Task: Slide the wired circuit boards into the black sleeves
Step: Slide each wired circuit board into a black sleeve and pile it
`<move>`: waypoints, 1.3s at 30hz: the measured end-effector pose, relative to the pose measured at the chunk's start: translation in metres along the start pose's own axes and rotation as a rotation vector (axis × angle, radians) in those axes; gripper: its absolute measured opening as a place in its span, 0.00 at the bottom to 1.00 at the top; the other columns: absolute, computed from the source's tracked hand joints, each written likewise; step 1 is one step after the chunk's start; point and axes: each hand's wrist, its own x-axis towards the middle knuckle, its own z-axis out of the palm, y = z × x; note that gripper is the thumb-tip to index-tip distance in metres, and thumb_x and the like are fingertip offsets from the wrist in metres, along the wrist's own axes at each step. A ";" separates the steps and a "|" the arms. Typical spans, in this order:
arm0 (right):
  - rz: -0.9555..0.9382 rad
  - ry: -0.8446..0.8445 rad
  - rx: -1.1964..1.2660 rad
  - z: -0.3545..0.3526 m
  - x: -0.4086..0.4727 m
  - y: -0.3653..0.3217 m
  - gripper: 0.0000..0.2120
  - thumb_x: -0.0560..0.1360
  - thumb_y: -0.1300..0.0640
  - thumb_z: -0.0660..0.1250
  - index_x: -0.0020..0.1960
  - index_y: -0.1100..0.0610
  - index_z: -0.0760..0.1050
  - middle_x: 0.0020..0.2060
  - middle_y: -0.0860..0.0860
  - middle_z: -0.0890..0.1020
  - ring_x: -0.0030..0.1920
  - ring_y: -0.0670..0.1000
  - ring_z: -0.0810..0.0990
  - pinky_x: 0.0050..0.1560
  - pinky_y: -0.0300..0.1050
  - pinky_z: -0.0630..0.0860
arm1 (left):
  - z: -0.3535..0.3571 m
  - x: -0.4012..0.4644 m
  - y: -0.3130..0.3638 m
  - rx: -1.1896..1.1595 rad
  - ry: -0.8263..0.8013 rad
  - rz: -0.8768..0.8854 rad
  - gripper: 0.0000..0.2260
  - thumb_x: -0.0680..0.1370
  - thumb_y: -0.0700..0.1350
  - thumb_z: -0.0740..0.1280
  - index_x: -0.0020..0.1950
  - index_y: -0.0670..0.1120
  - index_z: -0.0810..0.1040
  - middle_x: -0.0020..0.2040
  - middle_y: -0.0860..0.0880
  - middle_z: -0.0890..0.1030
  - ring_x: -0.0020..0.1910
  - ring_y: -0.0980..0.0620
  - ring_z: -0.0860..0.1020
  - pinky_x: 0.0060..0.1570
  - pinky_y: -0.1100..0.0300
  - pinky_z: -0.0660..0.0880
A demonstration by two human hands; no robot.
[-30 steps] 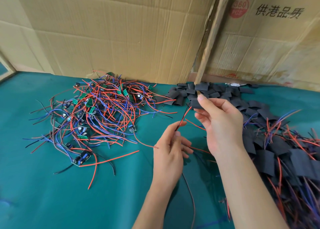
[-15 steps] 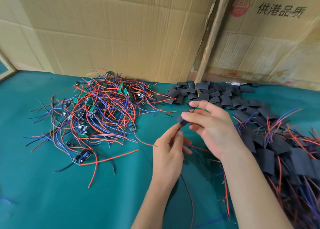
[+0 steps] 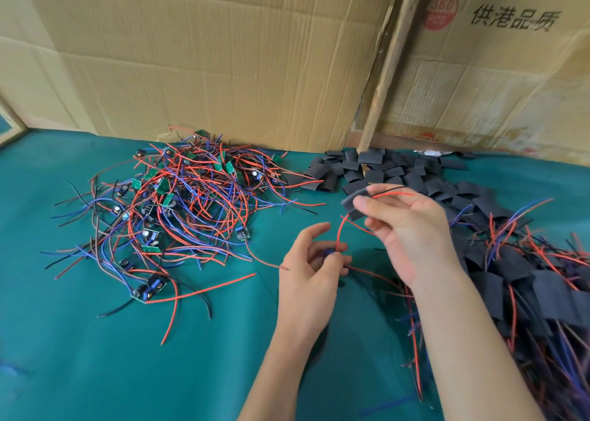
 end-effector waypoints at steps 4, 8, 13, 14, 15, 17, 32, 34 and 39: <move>-0.037 0.084 0.101 -0.012 0.004 -0.007 0.10 0.69 0.71 0.75 0.44 0.58 0.81 0.35 0.51 0.84 0.35 0.47 0.81 0.36 0.36 0.78 | -0.001 0.001 -0.003 0.016 0.044 0.007 0.07 0.79 0.32 0.67 0.52 0.43 0.80 0.45 0.45 0.86 0.40 0.49 0.86 0.40 0.61 0.81; 0.003 0.030 0.003 -0.013 0.006 -0.002 0.10 0.70 0.71 0.75 0.48 0.60 0.81 0.39 0.53 0.85 0.38 0.48 0.83 0.37 0.36 0.79 | -0.003 0.002 -0.002 -0.039 0.042 0.008 0.06 0.78 0.33 0.69 0.49 0.43 0.81 0.40 0.47 0.86 0.41 0.48 0.86 0.40 0.61 0.81; 0.076 -0.109 -0.190 -0.010 0.003 0.005 0.12 0.70 0.67 0.77 0.52 0.62 0.82 0.48 0.60 0.87 0.44 0.49 0.84 0.38 0.38 0.79 | -0.005 0.002 0.001 -0.120 0.050 0.001 0.06 0.79 0.33 0.68 0.50 0.42 0.82 0.41 0.45 0.87 0.39 0.50 0.86 0.38 0.63 0.79; 0.081 -0.131 -0.187 -0.011 0.002 0.005 0.13 0.69 0.66 0.77 0.52 0.61 0.82 0.50 0.61 0.87 0.45 0.49 0.84 0.38 0.38 0.79 | -0.005 0.002 0.001 -0.130 0.048 -0.002 0.06 0.79 0.33 0.68 0.50 0.41 0.82 0.42 0.44 0.87 0.39 0.50 0.85 0.38 0.63 0.79; 0.086 -0.154 -0.169 -0.012 0.002 0.003 0.14 0.67 0.64 0.78 0.52 0.61 0.83 0.51 0.61 0.87 0.45 0.49 0.84 0.39 0.38 0.79 | -0.005 0.001 0.002 -0.145 0.044 -0.009 0.06 0.79 0.33 0.68 0.51 0.41 0.82 0.42 0.44 0.87 0.38 0.50 0.85 0.38 0.63 0.79; 0.090 -0.188 -0.144 -0.016 0.001 0.001 0.18 0.63 0.60 0.78 0.53 0.60 0.83 0.52 0.62 0.86 0.46 0.50 0.84 0.40 0.38 0.80 | -0.005 0.001 0.004 -0.193 0.039 -0.029 0.05 0.79 0.33 0.68 0.52 0.40 0.82 0.42 0.43 0.86 0.38 0.51 0.85 0.37 0.63 0.79; 0.091 -0.254 -0.118 -0.016 0.000 0.006 0.19 0.63 0.58 0.79 0.52 0.63 0.83 0.51 0.62 0.86 0.46 0.52 0.85 0.43 0.41 0.82 | -0.008 0.001 0.009 -0.267 -0.017 -0.124 0.03 0.79 0.33 0.69 0.47 0.40 0.78 0.40 0.41 0.85 0.34 0.50 0.83 0.35 0.63 0.78; 0.091 -0.252 -0.138 -0.016 0.000 0.005 0.21 0.61 0.57 0.79 0.52 0.62 0.84 0.51 0.63 0.86 0.47 0.53 0.85 0.46 0.43 0.83 | -0.007 0.001 0.008 -0.259 -0.022 -0.114 0.02 0.79 0.34 0.69 0.47 0.40 0.78 0.40 0.42 0.85 0.34 0.50 0.83 0.34 0.64 0.77; 0.108 -0.267 -0.210 -0.015 0.000 0.003 0.27 0.58 0.54 0.81 0.54 0.64 0.83 0.51 0.64 0.86 0.47 0.55 0.85 0.45 0.44 0.83 | -0.006 0.000 0.007 -0.228 -0.026 -0.087 0.02 0.79 0.35 0.69 0.47 0.39 0.79 0.39 0.42 0.85 0.34 0.50 0.82 0.34 0.63 0.77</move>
